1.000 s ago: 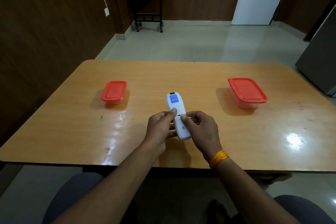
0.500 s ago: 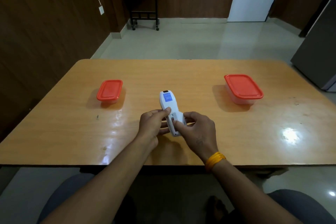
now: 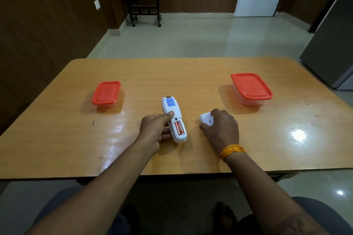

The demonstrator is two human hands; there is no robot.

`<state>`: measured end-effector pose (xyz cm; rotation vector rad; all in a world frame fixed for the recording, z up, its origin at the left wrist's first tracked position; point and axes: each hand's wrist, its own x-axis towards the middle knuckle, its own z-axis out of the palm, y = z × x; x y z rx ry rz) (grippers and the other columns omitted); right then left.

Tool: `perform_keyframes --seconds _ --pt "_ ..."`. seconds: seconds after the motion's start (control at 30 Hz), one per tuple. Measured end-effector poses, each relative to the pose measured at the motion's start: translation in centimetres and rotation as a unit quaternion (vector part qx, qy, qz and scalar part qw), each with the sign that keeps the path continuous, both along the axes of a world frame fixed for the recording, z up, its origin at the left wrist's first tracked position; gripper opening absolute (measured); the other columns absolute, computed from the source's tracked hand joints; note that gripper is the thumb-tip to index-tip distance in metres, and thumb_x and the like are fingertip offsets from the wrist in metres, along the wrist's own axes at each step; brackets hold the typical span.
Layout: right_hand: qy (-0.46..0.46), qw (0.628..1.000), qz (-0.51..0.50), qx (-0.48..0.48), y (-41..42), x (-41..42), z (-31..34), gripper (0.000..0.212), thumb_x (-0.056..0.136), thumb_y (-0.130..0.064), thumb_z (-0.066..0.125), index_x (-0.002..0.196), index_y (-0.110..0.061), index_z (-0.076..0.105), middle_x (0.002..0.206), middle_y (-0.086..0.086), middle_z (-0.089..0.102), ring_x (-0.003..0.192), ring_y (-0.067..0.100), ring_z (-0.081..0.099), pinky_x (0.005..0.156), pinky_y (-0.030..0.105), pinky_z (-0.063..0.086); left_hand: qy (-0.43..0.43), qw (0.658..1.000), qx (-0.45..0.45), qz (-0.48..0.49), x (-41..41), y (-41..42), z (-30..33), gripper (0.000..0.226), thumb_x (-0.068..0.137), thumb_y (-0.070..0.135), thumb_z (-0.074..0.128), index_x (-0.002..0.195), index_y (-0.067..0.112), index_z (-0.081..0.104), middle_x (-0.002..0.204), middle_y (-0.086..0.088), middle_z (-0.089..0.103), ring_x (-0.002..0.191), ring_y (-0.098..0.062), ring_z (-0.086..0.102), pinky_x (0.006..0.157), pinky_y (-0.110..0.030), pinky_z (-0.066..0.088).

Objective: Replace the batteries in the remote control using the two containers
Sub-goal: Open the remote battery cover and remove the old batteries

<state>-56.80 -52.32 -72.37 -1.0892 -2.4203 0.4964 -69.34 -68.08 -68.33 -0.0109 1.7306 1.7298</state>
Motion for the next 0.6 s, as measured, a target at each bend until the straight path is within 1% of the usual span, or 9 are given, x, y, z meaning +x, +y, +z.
perform_keyframes --seconds 0.13,0.2,0.3,0.37,0.4,0.47,0.5,0.57,0.6 --pt "0.002 1.000 0.008 0.012 -0.1 0.1 0.0 0.045 0.082 -0.039 0.083 0.110 -0.007 0.068 0.103 0.013 0.067 0.099 0.037 0.060 0.077 0.039 0.045 0.001 1.000 0.004 -0.001 0.2 0.1 -0.1 0.023 0.094 0.020 0.078 0.108 0.002 0.073 0.092 -0.012 0.080 0.064 -0.020 0.079 0.058 -0.034 0.065" --pt "0.034 0.999 0.009 0.036 -0.7 0.2 0.2 0.045 0.082 -0.038 0.085 0.111 -0.007 0.070 0.103 0.014 0.068 0.097 0.037 0.060 0.075 0.038 0.044 -0.001 1.000 0.004 -0.001 0.3 0.1 -0.1 0.024 0.094 0.021 0.078 0.109 0.002 0.074 0.094 -0.012 0.081 0.068 -0.022 0.079 0.060 -0.035 0.066" --pt "0.107 0.993 0.003 0.056 -2.7 -0.2 1.6 0.034 0.087 -0.036 0.082 0.108 -0.011 0.074 0.103 0.010 0.071 0.095 0.031 0.064 0.074 0.035 0.045 -0.007 1.000 0.012 -0.002 0.1 -0.1 0.1 0.023 0.096 0.023 0.077 0.109 0.005 0.074 0.096 -0.012 0.081 0.074 -0.023 0.080 0.057 -0.032 0.063" --pt "0.146 0.989 0.008 -0.026 -4.0 -0.6 2.4 0.027 0.092 -0.039 0.076 0.105 -0.015 0.076 0.099 0.003 0.075 0.090 0.021 0.068 0.074 0.032 0.051 -0.010 1.000 0.017 -0.005 0.0 -0.2 0.1 0.019 0.096 0.025 0.076 0.106 0.008 0.074 0.097 -0.012 0.081 0.075 -0.022 0.080 0.057 -0.031 0.063" --pt "0.156 0.981 0.018 -0.111 -4.3 -0.8 2.8 0.026 0.094 -0.041 0.074 0.103 -0.017 0.078 0.096 0.000 0.076 0.088 0.016 0.070 0.073 0.031 0.055 -0.010 1.000 0.019 -0.008 0.0 -0.2 0.1 0.018 0.097 0.025 0.075 0.103 0.009 0.073 0.097 -0.012 0.081 0.074 -0.022 0.080 0.058 -0.032 0.064" --pt "0.173 0.937 0.044 -0.301 -4.9 -1.1 3.1 0.022 0.094 -0.039 0.075 0.100 -0.018 0.079 0.095 0.001 0.079 0.086 0.016 0.074 0.066 0.030 0.060 -0.010 1.000 0.022 -0.017 0.1 -0.3 0.1 0.016 0.097 0.025 0.074 0.101 0.009 0.074 0.098 -0.014 0.081 0.073 -0.023 0.080 0.059 -0.032 0.065" --pt "0.176 0.915 0.053 -0.359 -5.0 -1.1 3.1 0.019 0.093 -0.034 0.077 0.100 -0.016 0.079 0.094 0.005 0.079 0.083 0.017 0.076 0.060 0.027 0.060 -0.011 0.999 0.021 -0.021 0.0 -0.4 0.1 0.017 0.098 0.025 0.074 0.102 0.009 0.074 0.098 -0.015 0.081 0.072 -0.023 0.079 0.059 -0.032 0.064" --pt "0.180 0.895 0.057 -0.405 -5.2 -1.2 2.9 0.015 0.090 -0.022 0.081 0.099 -0.011 0.078 0.090 0.009 0.080 0.073 0.015 0.076 0.054 0.021 0.056 -0.016 0.999 0.013 -0.034 -0.1 -0.6 -0.2 0.021 0.098 0.022 0.073 0.108 0.004 0.075 0.095 -0.015 0.081 0.071 -0.024 0.079 0.061 -0.032 0.063" --pt "0.189 0.886 0.055 -0.420 -5.4 -1.2 2.9 0.015 0.088 -0.018 0.082 0.098 -0.008 0.078 0.088 0.011 0.080 0.070 0.015 0.076 0.054 0.021 0.056 -0.018 0.999 0.010 -0.044 -0.1 -0.7 -0.3 0.022 0.098 0.018 0.072 0.112 0.001 0.075 0.094 -0.015 0.082 0.073 -0.025 0.079 0.064 -0.034 0.064"
